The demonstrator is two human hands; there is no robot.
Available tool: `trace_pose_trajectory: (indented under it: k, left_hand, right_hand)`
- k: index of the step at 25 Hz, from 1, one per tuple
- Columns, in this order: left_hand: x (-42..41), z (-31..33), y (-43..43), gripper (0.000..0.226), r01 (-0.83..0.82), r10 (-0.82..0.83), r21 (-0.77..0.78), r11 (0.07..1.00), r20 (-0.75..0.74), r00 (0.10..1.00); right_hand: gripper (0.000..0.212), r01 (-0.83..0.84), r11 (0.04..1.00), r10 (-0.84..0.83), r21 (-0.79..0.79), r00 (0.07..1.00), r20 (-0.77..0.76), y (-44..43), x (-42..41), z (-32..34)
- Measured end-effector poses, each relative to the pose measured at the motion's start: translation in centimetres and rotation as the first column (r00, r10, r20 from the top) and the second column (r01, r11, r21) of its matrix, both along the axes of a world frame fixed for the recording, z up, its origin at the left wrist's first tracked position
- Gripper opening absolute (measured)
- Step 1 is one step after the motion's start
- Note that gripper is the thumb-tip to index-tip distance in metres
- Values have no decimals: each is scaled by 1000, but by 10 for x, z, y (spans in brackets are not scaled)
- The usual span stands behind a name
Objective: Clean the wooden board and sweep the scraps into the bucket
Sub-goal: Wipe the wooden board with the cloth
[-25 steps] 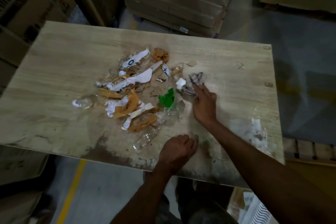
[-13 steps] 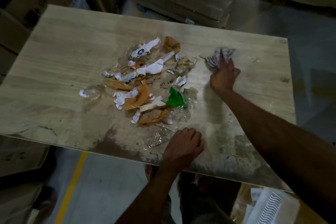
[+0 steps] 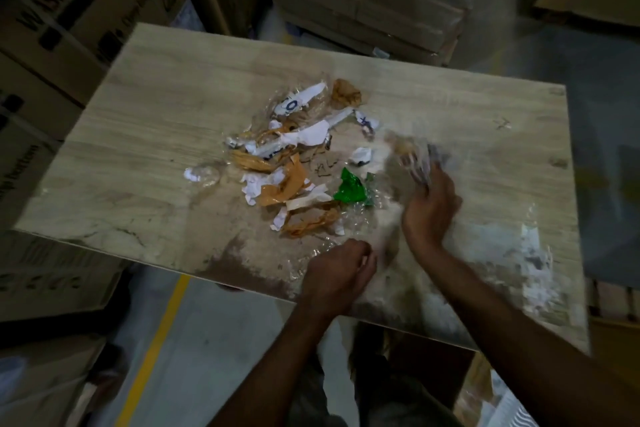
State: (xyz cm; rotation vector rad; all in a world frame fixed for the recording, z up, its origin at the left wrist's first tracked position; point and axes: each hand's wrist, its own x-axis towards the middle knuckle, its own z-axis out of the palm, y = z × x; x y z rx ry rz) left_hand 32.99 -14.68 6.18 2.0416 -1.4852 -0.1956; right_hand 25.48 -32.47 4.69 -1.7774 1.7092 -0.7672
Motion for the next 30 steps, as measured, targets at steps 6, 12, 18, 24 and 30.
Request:
trace_pose_trajectory:
  k: [6, 12, 18, 24, 30]
  left_hand:
    - [84, 2, 34, 12, -582, 578, 59, 811, -243, 779]
    - [152, -11, 69, 14, -569, 561, 54, 820, -267, 783]
    - [193, -31, 117, 22, -522, 522, 87, 849, -302, 798]
    - [198, -29, 116, 27, -495, 508, 126, 860, -313, 802]
    - [210, -29, 117, 27, -506, 500, 99, 857, -402, 767]
  right_hand:
    - [58, -431, 900, 436, 65, 891, -129, 56, 33, -15]
    - [47, -138, 966, 134, -220, 990, -30, 75, 63, 30]
    - [41, -586, 738, 445, -335, 795, -412, 211, 21, 0]
    - [58, -704, 703, 536, -100, 617, -577, 176, 53, -21]
    - [51, -460, 828, 329, -322, 862, -386, 155, 82, 33]
